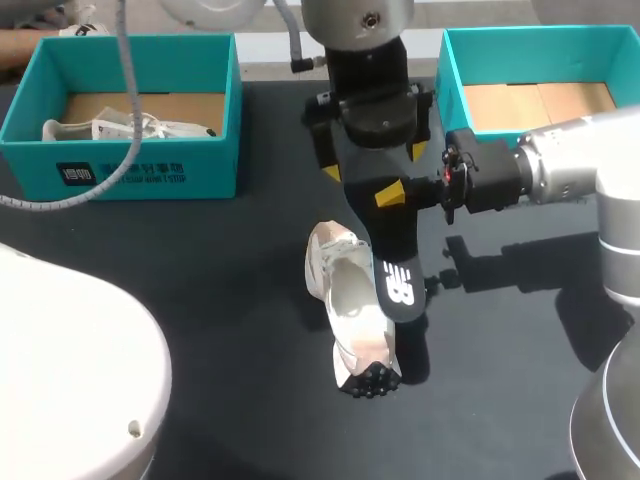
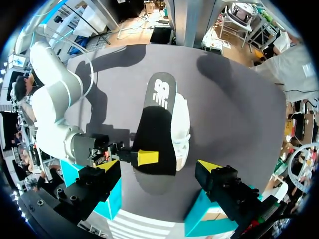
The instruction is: Take the shoe out of the shoebox, open the shoe tongue, remove and reinsert the insole, then place the shoe into the shoebox
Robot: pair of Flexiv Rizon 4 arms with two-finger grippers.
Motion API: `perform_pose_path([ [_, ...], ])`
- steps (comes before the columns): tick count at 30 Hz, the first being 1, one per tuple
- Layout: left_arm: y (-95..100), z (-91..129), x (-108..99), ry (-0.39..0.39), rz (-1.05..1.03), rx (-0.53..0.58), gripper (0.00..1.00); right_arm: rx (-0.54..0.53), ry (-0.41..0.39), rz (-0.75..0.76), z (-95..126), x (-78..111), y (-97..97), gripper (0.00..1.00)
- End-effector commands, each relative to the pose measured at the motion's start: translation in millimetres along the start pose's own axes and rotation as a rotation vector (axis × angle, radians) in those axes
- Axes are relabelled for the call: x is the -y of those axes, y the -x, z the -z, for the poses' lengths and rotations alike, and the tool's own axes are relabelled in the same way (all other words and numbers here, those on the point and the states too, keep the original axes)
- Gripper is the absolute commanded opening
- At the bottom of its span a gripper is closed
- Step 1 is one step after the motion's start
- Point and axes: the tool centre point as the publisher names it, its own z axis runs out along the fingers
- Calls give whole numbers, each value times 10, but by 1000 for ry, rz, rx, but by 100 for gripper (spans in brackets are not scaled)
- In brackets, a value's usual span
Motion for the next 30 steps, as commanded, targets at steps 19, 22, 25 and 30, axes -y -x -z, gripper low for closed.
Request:
perform_pose_path([
  [19,-308,-5,-65,2,-131,565,100,5,3,-16,71,7,-50,0],
  [22,-352,-10,-70,9,-127,645,100,6,-1,-21,98,-4,-64,0],
  [25,-387,-10,-66,9,-136,743,100,8,-4,-24,134,-13,-83,0],
  [30,-447,-44,-88,24,-147,879,100,-14,-11,-30,162,-8,-93,0],
])
